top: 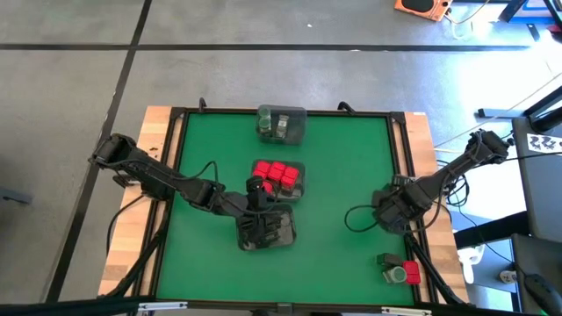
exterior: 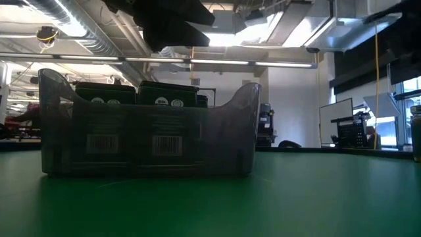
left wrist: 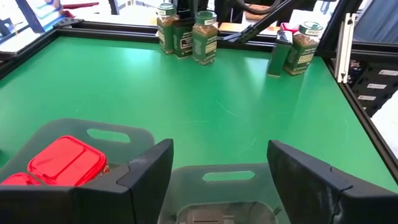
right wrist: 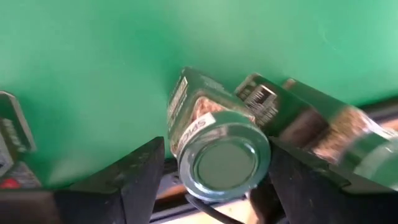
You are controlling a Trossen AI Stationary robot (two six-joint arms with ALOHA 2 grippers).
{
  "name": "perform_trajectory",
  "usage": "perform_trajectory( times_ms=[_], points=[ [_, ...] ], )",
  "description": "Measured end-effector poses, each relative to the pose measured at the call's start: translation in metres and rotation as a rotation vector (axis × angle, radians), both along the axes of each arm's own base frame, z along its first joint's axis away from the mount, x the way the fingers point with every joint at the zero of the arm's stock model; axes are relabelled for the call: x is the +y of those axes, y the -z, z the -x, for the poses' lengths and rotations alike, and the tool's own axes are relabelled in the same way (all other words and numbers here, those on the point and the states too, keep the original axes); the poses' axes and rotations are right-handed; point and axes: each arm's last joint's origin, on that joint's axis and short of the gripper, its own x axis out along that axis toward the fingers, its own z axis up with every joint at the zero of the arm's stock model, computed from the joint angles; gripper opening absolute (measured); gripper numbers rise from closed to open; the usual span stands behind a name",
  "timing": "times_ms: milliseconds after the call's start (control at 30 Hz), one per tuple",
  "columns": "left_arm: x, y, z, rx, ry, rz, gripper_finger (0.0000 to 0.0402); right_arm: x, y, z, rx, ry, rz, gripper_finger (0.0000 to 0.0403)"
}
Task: Sort spices by type
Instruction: Put the green seasoning bottle into the top gray bin
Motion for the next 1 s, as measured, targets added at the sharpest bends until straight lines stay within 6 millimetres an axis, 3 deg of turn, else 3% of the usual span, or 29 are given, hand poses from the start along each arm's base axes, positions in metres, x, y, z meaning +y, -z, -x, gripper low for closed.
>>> perform_trajectory(
  times_ms=[133,300,700,1000],
  points=[
    [0.001,0.000,0.000,0.000,-0.004,0.000,0.0257,0.004,0.001,-0.006,-0.058,-0.002,-0.048,0.0266],
    [0.004,0.000,-0.001,0.000,-0.016,0.000,0.0257,0.005,0.001,-0.006,-0.038,0.009,-0.062,0.0208],
    [0.006,0.000,-0.002,0.000,-0.021,0.000,0.0257,0.006,0.002,-0.009,-0.062,0.019,-0.041,0.0215],
    [0.003,0.000,-0.001,0.008,0.018,-0.072,0.0257,0.011,-0.034,-0.023,-0.252,-0.061,-0.003,0.0209]
  ],
)
